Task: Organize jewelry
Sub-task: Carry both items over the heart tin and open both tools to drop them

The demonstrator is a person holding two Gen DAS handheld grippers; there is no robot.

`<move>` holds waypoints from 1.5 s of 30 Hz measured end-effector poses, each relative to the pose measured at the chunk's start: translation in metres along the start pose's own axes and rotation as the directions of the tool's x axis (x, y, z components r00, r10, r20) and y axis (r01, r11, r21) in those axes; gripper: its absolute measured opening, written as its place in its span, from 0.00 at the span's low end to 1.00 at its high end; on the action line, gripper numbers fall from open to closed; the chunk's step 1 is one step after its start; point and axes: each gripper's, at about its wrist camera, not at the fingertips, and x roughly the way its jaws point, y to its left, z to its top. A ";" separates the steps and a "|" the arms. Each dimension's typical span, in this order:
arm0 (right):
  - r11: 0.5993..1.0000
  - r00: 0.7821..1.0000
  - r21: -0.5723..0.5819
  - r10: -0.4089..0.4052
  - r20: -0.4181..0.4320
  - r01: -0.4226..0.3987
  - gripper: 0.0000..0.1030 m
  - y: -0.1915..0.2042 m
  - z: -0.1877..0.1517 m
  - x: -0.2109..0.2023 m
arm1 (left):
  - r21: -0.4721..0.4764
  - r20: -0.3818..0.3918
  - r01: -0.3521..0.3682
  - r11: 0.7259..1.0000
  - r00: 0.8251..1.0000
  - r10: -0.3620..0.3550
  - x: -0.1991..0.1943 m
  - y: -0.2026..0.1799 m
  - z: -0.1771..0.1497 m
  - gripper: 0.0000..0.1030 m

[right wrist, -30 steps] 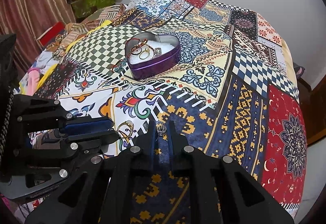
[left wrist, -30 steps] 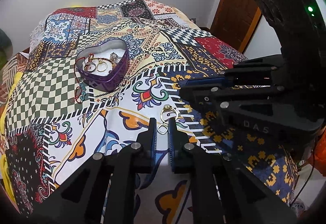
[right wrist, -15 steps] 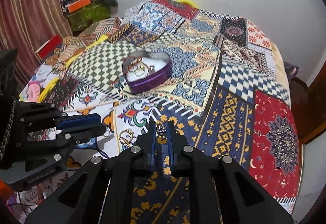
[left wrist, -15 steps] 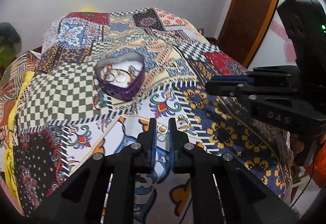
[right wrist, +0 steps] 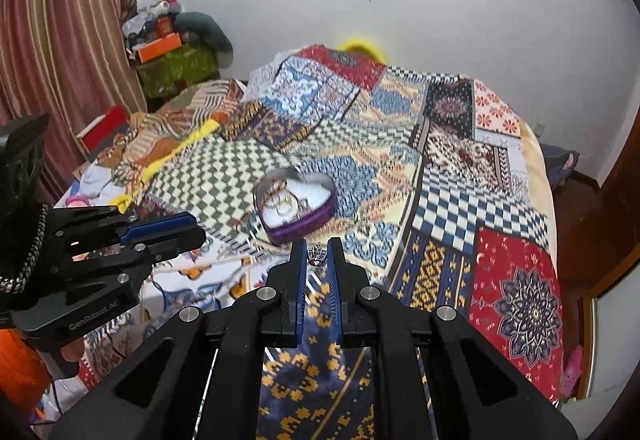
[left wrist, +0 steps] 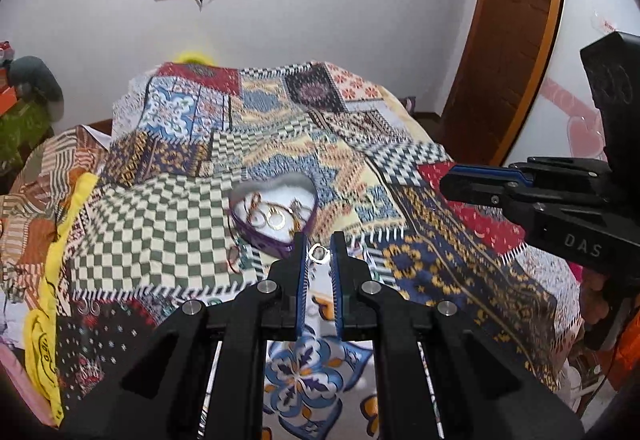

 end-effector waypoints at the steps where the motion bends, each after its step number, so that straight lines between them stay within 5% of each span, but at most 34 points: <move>1: 1.000 1.000 -0.001 0.001 0.010 -0.001 0.09 0.001 0.003 -0.001 | -0.002 0.010 -0.005 1.000 1.000 0.005 0.000 0.002 0.003 0.09; 26: 1.000 0.998 -0.005 0.024 0.058 -0.023 0.09 0.013 0.053 0.033 | -0.090 0.034 -0.063 0.994 0.997 0.066 0.043 0.058 0.050 0.09; 45: 0.998 0.990 0.038 0.059 -0.128 -0.055 0.09 0.005 0.068 0.114 | -0.121 -0.114 -0.006 0.993 0.993 -0.008 0.111 0.074 0.035 0.09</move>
